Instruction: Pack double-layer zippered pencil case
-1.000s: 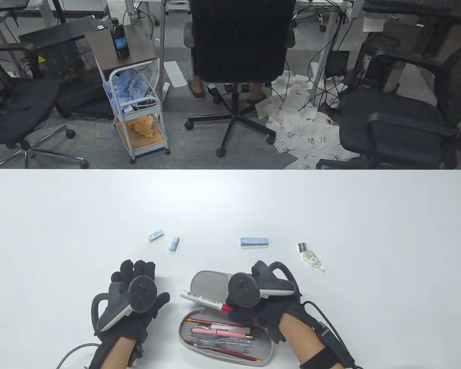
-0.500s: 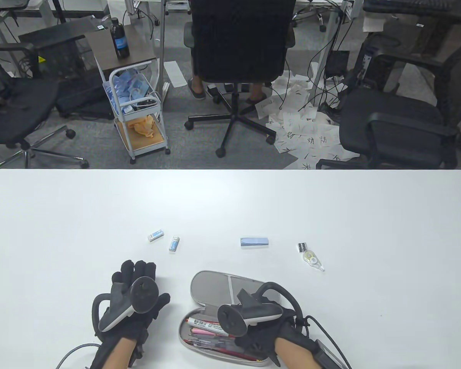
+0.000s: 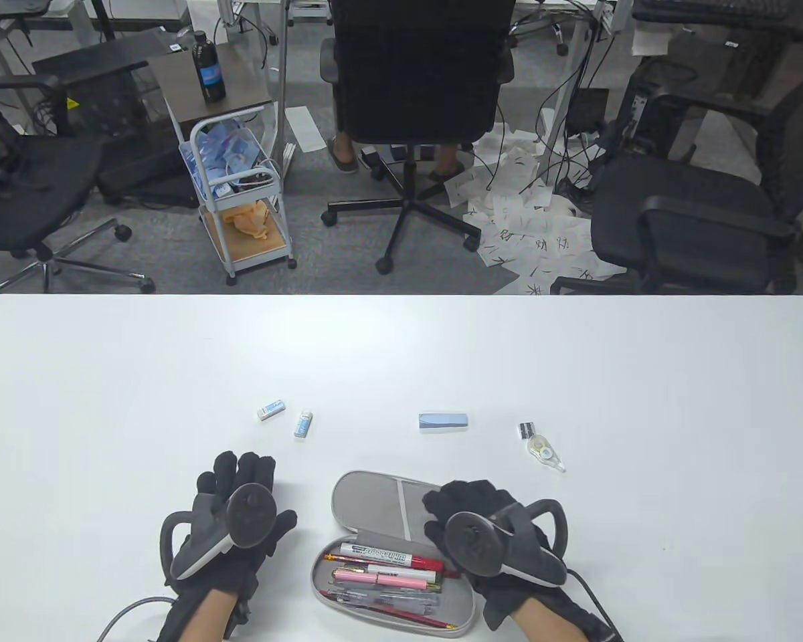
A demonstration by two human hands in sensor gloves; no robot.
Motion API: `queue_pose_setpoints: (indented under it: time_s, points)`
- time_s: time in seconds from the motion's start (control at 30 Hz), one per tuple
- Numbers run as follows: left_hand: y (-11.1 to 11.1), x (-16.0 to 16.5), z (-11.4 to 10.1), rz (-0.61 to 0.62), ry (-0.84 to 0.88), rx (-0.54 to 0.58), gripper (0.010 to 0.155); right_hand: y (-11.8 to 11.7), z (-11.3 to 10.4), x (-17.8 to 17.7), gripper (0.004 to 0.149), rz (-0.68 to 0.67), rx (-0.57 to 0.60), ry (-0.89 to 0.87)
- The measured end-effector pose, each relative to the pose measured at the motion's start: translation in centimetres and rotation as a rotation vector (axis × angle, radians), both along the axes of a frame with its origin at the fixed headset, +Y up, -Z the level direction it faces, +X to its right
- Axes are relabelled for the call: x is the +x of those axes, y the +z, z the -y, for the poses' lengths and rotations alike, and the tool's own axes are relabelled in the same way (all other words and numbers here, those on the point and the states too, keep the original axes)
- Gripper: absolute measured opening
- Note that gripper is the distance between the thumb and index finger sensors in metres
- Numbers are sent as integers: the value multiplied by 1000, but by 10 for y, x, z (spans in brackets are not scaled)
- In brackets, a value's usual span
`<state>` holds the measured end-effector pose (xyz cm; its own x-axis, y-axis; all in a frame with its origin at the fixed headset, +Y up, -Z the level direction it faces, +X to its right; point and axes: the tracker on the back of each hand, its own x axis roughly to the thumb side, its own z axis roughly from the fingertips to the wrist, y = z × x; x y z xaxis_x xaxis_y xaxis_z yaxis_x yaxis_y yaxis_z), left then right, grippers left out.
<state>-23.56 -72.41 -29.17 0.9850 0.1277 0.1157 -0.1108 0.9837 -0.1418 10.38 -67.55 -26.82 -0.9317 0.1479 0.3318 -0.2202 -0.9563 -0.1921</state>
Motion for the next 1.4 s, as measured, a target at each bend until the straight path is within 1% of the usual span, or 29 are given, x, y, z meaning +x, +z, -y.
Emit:
queue_pose_setpoints:
  time_s: [0.03,0.07,0.1,0.17,0.27,0.37,0.4,0.47,0.53,0.67,0.77,0.87,0.9,0.97,1.0,1.07,1.17,1.2,1.23,1.27,1.3,1.33,1.4]
  points:
    - [0,0,0,1,-2,1,85,-1,1,4,46,40,4,-19]
    - [-1,1,1,-1,-9,0,85,-4,3,10,48,89,-22,-11]
    - [-1,1,1,-3,-14,2,85,-8,7,16,51,121,-34,19]
    - [-1,1,1,-7,-22,5,85,-11,15,23,54,173,-34,22]
    - [0,0,0,-7,-20,10,86,-15,30,33,61,203,-62,48]
    - [0,0,0,-2,-9,16,85,-24,40,39,65,227,-89,135]
    - [-1,0,1,3,-8,16,85,-26,45,42,66,243,-107,142]
    - [0,1,0,13,-15,18,85,-30,54,45,67,247,-100,133]
    - [1,3,-1,28,-18,31,85,-33,61,46,70,237,-156,151]
    - [4,9,-8,56,-3,71,85,-35,65,50,72,249,-161,159]
    - [9,20,-20,109,-12,125,78,-36,66,52,72,246,-177,94]
    - [14,41,-28,214,-6,166,71,-36,65,54,72,248,-176,82]
    - [14,54,-29,276,-34,181,69,-36,64,54,72,247,-173,84]
    - [14,77,-29,337,-134,206,67,-36,63,54,72,246,-170,83]
    - [11,92,-30,366,-213,192,68,-36,62,55,72,246,-170,77]
    - [4,116,-29,439,-305,173,68,-36,60,56,73,240,-174,57]
    - [-7,144,-22,539,-389,154,63,-36,58,57,73,232,-181,41]
    - [-10,151,-18,575,-422,129,66,-36,58,58,73,234,-183,41]
    - [-16,158,-12,635,-463,74,69,-36,58,59,73,235,-182,41]
    - [-20,161,-8,646,-484,46,70,-37,58,59,74,235,-184,41]
    - [-25,163,-3,671,-501,-12,71,-37,57,61,74,236,-192,39]
    - [-31,165,3,687,-501,-60,71,-37,56,62,74,243,-193,24]
    - [-38,166,7,670,-455,-105,65,-37,55,64,73,250,-194,-9]
